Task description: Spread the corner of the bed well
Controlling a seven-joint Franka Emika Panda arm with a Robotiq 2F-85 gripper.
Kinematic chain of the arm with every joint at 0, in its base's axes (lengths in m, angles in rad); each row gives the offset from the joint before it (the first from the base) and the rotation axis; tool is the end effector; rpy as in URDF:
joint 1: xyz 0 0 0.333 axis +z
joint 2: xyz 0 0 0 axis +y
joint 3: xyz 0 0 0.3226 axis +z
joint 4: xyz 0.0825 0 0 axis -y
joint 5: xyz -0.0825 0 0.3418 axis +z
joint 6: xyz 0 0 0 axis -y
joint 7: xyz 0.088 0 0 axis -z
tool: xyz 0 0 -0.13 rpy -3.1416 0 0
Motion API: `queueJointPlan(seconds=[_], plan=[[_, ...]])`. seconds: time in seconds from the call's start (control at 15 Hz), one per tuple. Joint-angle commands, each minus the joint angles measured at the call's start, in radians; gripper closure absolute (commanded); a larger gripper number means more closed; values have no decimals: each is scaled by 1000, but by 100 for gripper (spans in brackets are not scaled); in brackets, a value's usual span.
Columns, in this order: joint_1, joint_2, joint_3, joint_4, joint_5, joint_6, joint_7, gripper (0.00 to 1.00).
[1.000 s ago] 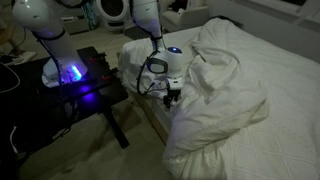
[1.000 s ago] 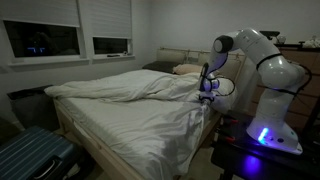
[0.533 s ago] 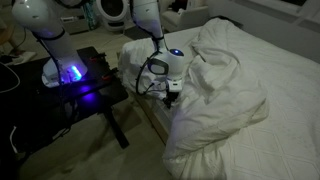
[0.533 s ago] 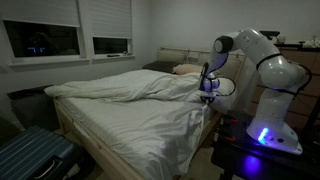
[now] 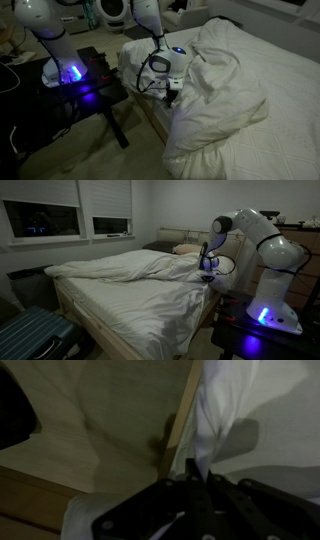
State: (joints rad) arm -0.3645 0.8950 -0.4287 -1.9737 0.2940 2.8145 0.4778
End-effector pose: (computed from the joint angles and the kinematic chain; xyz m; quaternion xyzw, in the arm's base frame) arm 0.3933 -0.4217 0.0736 0.7599 -0.6392 0.0095 0.1179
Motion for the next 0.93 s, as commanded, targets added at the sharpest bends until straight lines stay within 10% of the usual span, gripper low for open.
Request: queueJointPlan(seconds=[0.0,0.87], plan=[[109,-26,-109,-60,-62,-139,33,99],[116,29,-104,-169,-164,-102,-75,99]])
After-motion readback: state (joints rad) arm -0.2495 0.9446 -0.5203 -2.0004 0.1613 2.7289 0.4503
